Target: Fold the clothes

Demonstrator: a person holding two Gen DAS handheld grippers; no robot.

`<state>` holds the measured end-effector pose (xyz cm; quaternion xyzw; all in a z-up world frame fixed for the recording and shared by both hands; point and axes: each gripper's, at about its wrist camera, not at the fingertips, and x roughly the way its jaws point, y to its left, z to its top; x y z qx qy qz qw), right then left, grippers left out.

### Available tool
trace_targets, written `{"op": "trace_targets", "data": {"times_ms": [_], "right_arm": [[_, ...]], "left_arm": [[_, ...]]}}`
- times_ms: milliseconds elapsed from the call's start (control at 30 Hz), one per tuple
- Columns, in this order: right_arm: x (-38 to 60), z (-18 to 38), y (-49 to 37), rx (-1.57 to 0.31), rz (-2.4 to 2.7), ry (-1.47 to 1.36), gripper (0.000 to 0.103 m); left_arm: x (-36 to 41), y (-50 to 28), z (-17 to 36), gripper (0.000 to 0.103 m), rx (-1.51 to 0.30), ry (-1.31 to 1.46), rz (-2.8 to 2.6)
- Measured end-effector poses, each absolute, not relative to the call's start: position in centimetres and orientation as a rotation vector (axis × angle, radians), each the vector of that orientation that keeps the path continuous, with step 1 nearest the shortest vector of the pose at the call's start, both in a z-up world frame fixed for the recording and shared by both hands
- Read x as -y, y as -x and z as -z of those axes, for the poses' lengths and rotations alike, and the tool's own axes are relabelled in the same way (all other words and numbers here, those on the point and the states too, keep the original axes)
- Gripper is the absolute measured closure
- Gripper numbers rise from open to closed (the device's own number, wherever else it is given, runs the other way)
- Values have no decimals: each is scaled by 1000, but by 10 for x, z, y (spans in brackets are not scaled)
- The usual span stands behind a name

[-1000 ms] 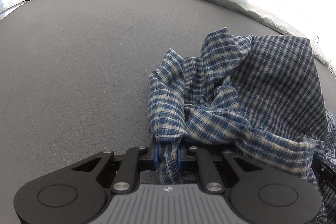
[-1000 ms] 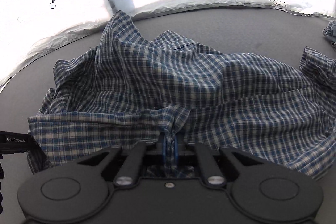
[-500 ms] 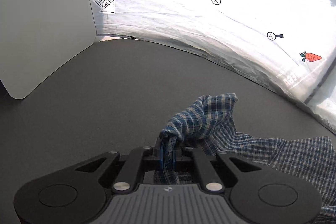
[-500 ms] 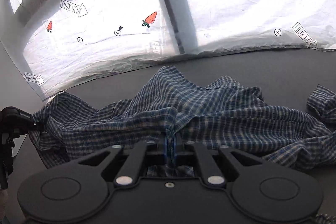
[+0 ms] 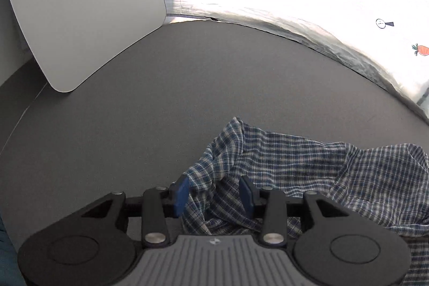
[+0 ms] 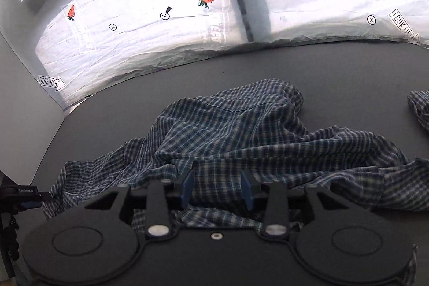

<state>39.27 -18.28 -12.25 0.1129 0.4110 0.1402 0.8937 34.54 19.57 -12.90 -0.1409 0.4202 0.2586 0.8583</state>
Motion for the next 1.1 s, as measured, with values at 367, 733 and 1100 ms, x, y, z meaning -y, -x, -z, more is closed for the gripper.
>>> {"op": "trace_targets", "data": {"times_ms": [367,733,1100], "right_arm": [[209,146,-479,-864,-179,-213,55],[232,210,-560,-1069,-283,-506,98],[198,124,-673,-661,-277,-276,85]], "left_arm": [[-73,-490,134,26,-861,91,26],[-14,-584,206,95,-1044,208,212],[-8,-674,140,83,-677,166,23]]}}
